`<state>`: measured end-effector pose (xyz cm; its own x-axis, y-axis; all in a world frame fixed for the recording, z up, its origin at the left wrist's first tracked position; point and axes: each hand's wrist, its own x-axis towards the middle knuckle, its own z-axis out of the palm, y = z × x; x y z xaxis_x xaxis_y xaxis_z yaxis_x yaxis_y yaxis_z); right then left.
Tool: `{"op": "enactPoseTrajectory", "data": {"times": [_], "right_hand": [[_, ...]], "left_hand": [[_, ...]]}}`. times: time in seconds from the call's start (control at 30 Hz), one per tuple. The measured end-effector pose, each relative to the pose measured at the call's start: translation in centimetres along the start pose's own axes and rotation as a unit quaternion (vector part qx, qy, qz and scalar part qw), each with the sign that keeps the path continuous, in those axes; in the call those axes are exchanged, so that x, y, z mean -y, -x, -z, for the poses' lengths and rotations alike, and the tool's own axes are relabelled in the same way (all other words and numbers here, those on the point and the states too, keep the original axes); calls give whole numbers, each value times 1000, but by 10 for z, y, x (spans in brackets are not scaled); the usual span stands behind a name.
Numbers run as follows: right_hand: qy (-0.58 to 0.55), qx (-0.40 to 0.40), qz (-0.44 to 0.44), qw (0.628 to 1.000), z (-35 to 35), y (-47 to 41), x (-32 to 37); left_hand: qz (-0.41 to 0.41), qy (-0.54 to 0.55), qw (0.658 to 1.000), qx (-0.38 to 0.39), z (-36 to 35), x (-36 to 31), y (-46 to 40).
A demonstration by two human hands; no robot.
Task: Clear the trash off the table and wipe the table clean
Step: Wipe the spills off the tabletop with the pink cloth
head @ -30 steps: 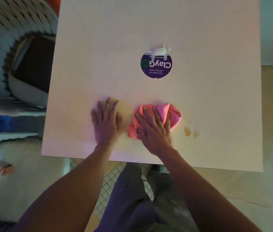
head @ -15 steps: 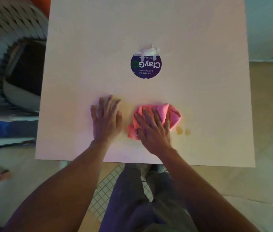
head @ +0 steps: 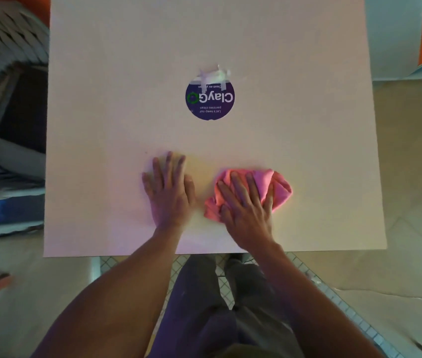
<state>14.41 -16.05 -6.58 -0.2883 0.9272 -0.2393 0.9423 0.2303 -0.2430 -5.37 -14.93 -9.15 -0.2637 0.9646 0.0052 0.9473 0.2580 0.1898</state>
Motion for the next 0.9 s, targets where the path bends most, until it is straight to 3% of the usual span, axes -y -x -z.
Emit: {"op": "enactPoseTrajectory", "data": {"times": [0.23,0.43,0.6,0.77,0.9], "right_hand": [[-38,-49,-92,994,15,-63,-29],[1,-23,-55,998,7,17,-45],[3,-11,-110,994,18,21,-93],[-78,-52,-217,972,19,-21,-73],[-72,-39,-160,984,3,14,-40]], "left_hand": [[10,-4,1000,6,-1,1,-1],[6,3,1000,-15,-2,2,-2],[-4,-4,999,-32,-3,1,-3],[-1,-12,999,-47,-5,1,-4],[4,-15,999,-39,-6,2,-2]]}}
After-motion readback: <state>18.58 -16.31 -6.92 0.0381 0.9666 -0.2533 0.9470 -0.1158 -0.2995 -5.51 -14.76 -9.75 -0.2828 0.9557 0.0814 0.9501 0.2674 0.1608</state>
